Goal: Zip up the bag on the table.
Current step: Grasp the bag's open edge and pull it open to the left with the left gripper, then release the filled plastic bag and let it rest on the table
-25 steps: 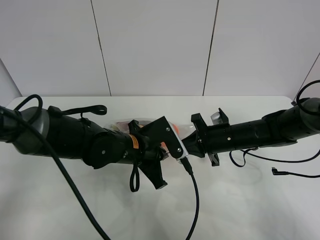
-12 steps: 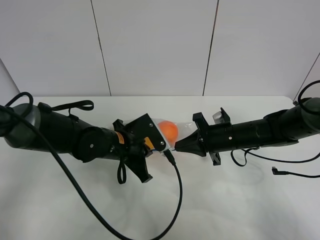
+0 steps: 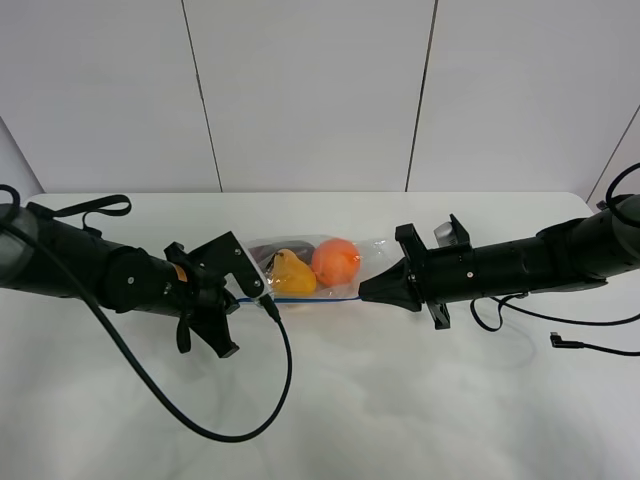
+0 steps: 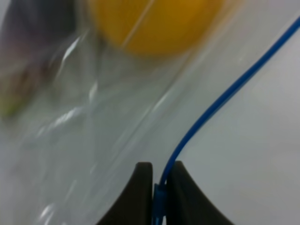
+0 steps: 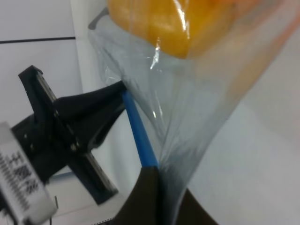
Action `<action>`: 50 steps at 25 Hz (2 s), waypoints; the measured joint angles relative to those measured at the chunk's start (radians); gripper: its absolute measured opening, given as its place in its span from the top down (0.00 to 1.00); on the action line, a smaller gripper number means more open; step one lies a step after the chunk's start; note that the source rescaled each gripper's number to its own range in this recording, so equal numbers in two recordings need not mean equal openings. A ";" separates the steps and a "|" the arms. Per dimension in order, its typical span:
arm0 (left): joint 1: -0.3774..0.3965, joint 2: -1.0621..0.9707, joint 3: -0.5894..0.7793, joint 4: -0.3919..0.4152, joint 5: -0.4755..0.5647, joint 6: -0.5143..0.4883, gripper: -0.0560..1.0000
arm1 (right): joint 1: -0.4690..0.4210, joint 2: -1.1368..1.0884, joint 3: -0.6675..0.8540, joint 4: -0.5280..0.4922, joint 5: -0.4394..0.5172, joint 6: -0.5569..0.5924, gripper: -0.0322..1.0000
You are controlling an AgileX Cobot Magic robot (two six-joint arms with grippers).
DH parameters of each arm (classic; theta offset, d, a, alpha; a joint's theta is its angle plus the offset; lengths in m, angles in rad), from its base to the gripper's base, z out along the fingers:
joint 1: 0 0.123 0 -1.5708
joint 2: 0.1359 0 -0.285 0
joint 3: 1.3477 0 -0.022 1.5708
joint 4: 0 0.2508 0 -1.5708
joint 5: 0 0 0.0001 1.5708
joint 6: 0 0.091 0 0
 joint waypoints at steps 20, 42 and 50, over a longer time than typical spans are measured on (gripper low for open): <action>0.224 0.000 0.009 -0.001 0.015 0.013 0.95 | 0.006 0.002 -0.001 0.006 0.023 0.000 0.97; 0.258 0.001 0.014 -0.003 0.001 -0.255 0.26 | -0.011 0.002 -0.001 -0.041 -0.025 -0.001 0.97; 0.344 -0.020 0.014 -0.003 0.048 -0.516 0.25 | -0.011 0.002 -0.001 -0.065 -0.033 -0.001 0.97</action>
